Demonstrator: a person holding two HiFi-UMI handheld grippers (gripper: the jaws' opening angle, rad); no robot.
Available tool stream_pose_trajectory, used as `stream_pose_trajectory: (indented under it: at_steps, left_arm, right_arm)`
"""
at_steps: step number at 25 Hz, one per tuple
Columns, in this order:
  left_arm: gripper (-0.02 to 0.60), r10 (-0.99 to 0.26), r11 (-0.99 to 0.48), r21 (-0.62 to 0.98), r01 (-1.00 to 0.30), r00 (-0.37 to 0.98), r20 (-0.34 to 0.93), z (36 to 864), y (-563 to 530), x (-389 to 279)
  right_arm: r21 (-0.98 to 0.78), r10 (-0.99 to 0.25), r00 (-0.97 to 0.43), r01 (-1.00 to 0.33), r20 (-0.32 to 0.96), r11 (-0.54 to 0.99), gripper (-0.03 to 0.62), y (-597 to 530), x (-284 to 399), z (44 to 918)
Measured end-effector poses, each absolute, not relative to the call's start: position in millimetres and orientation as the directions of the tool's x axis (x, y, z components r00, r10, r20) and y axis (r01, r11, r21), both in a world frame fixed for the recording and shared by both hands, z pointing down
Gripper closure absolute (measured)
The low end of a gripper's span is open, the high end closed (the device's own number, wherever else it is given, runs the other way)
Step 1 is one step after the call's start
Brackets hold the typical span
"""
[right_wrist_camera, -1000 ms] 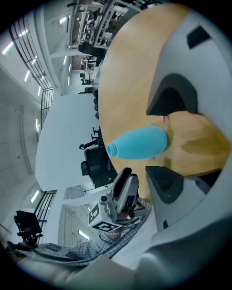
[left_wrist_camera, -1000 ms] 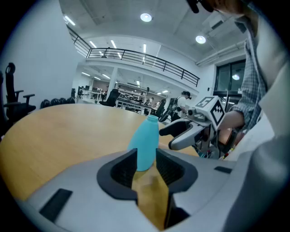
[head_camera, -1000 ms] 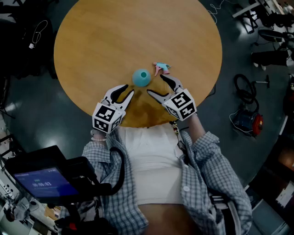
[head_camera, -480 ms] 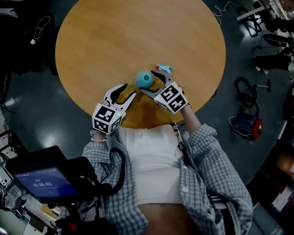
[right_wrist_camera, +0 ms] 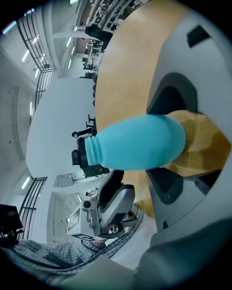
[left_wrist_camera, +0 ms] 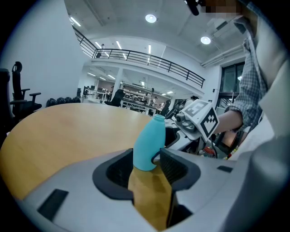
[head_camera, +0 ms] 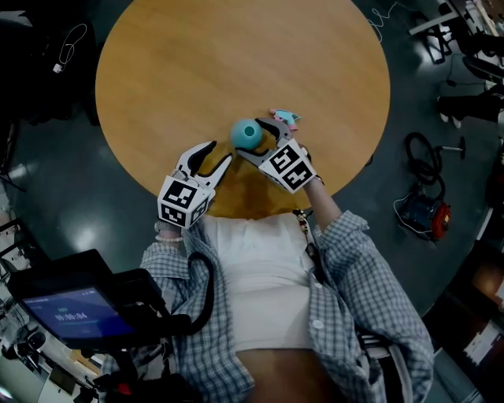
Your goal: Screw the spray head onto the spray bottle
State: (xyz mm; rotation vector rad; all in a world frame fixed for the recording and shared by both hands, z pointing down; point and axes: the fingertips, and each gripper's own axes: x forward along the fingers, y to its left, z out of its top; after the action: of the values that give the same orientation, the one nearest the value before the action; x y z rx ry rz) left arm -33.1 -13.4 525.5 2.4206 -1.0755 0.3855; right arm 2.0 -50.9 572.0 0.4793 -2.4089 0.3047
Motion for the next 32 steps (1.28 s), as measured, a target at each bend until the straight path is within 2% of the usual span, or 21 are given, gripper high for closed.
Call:
stream_pose_trajectory:
  at_steps: [8, 12, 20, 32]
  left_arm:
    - [0.408, -0.643, -0.569, 0.291, -0.769, 0.637, 0.425, 527, -14, -37]
    - [0.294, -0.662, -0.567, 0.258, -0.783, 0.619, 0.423, 527, -19, -37]
    - [0.15, -0.669, -0.641, 0.067, -0.765, 0.599, 0.44, 524, -38, -15]
    - [0.144, -0.691, -0.674, -0.007, -0.739, 0.626, 0.363, 503, -54, 15]
  right_arm:
    - [-0.076, -0.265, -0.723, -0.403, 0.638, 0.912, 0.253, -52, 1, 569]
    - [-0.097, -0.29, -0.727, -0.44, 0.622, 0.893, 0.253, -60, 3, 553]
    - [-0.171, -0.322, -0.735, -0.508, 0.597, 0.844, 0.253, -69, 4, 493]
    - [-0.247, -0.301, -0.732, -0.538, 0.61, 0.806, 0.253, -46, -18, 478]
